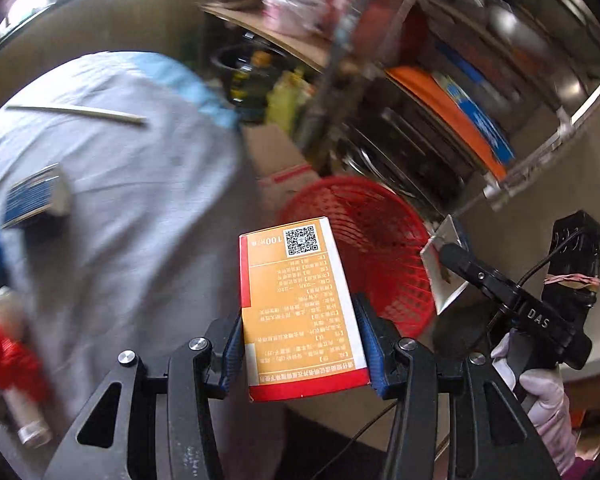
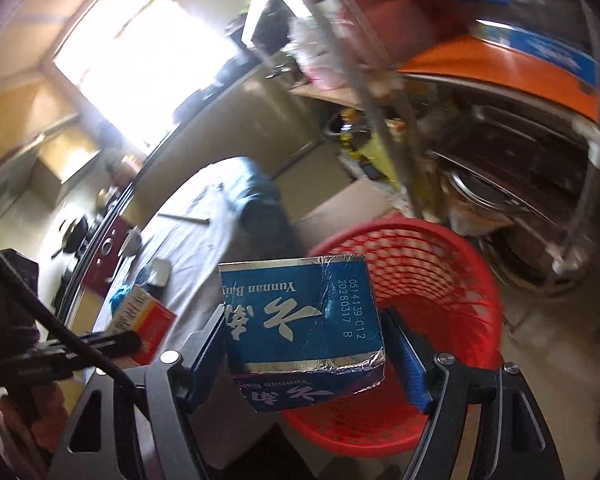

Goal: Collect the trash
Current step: 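Carry both boxes to the red basket and open both tools to drop them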

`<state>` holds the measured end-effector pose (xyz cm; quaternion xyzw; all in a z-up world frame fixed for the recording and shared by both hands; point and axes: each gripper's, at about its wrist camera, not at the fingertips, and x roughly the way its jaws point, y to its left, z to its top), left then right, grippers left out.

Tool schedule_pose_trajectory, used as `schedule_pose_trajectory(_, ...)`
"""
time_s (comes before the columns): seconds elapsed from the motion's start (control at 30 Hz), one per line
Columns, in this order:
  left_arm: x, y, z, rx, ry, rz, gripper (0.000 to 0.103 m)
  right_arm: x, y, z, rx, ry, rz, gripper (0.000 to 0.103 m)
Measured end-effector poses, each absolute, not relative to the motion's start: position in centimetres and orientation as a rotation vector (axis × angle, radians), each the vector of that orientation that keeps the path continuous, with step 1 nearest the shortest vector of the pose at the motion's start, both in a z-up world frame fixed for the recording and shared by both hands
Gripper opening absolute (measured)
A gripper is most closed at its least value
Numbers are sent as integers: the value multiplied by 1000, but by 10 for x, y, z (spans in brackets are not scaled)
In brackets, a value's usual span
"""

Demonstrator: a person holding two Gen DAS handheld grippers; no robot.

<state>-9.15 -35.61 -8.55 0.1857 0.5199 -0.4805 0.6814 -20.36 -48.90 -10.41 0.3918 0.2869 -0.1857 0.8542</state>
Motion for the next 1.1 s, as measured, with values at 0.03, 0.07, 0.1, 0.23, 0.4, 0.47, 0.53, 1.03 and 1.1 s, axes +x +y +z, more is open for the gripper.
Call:
schedule_pose_trajectory(0.03, -91, -366, -92, 433, 1172, -1085, 52, -209, -494, -108, 839, 602, -395, 78)
schedule_pose_trajectory(0.07, -95, -376, -98, 447, 1178, -1092, 52, -214, -499, -111, 849, 601, -400, 78)
schedule_pose_trajectory(0.1, -95, -387, -106, 456, 1182, -1101, 52, -217, -503, -114, 865, 598, -408, 78)
schedule_pose_trajectory(0.23, -106, -415, -123, 509, 1191, -1121, 62, -223, -516, -123, 923, 598, -434, 78)
schedule_pose_trajectory(0.4, -103, -407, -118, 515, 1171, -1116, 63, -229, -525, -124, 948, 578, -454, 78)
schedule_pose_trajectory(0.47, -98, -397, -112, 509, 1148, -1107, 63, -226, -526, -122, 942, 566, -454, 79)
schedule_pose_trajectory(0.53, -93, -383, -107, 504, 1121, -1087, 64, -222, -524, -120, 935, 565, -450, 79)
schedule_pose_trajectory(1.03, -41, -187, -60, 343, 964, -786, 68, -199, -513, -119, 1036, 568, -381, 82)
schedule_pose_trajectory(1.1, -33, -160, -59, 306, 961, -732, 68, -200, -515, -120, 1071, 552, -370, 82)
